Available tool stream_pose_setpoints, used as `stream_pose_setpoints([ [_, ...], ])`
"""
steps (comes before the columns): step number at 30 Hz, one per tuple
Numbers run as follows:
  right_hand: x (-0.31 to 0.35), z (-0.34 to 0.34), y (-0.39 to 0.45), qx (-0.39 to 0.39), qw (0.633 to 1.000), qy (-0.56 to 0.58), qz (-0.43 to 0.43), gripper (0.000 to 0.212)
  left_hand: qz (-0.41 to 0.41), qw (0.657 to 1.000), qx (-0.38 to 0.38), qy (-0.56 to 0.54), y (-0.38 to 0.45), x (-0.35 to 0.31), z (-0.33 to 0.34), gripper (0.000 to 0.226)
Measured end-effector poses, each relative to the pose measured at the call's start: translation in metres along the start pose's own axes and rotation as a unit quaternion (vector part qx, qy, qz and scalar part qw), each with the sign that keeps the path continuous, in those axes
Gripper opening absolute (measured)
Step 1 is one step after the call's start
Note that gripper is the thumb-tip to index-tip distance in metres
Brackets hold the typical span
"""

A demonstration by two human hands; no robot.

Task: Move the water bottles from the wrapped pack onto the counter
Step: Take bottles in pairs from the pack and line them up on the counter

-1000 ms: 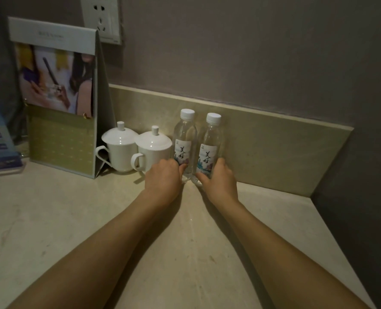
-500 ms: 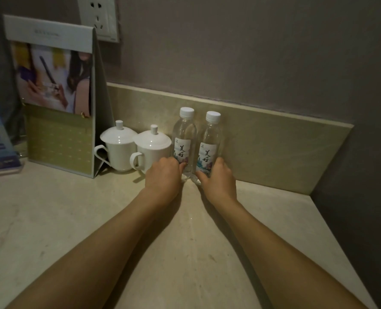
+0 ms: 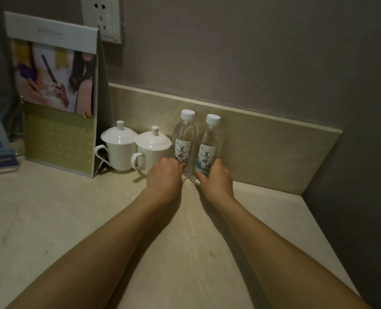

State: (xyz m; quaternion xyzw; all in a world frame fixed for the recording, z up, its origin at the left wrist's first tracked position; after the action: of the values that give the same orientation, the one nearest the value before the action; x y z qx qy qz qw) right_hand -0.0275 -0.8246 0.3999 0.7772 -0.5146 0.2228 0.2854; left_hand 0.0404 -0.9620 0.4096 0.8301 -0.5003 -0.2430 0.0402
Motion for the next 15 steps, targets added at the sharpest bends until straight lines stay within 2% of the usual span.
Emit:
stream_pose_setpoints([
  [4, 0.001, 0.000, -0.004, 0.008, 1.000, -0.015, 0.013, 0.046, 0.006, 1.000, 0.022, -0.006, -0.003, 0.001, 0.000, 0.039],
  [7, 0.000, -0.001, -0.010, 0.011, 0.999, -0.024, 0.019, 0.045, 0.021, 0.999, 0.033, 0.002, -0.010, 0.001, -0.002, 0.030],
  [15, 0.002, -0.026, -0.035, 0.003, 1.000, -0.015, 0.017, 0.042, 0.023, 0.999, 0.037, -0.014, -0.037, -0.009, -0.019, 0.024],
])
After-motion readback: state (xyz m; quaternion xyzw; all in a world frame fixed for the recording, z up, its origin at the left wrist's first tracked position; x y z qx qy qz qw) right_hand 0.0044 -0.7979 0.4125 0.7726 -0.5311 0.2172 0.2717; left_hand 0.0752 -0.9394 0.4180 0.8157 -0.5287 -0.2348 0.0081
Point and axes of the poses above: each hand's wrist, its own y-axis towards the middle knuckle, its own z-axis out of the palm, x = y × z, the point moved 9 cm from there along y, towards the middle knuckle, and after that the axes turned 4 degrees about x, right-handed, at the moved point
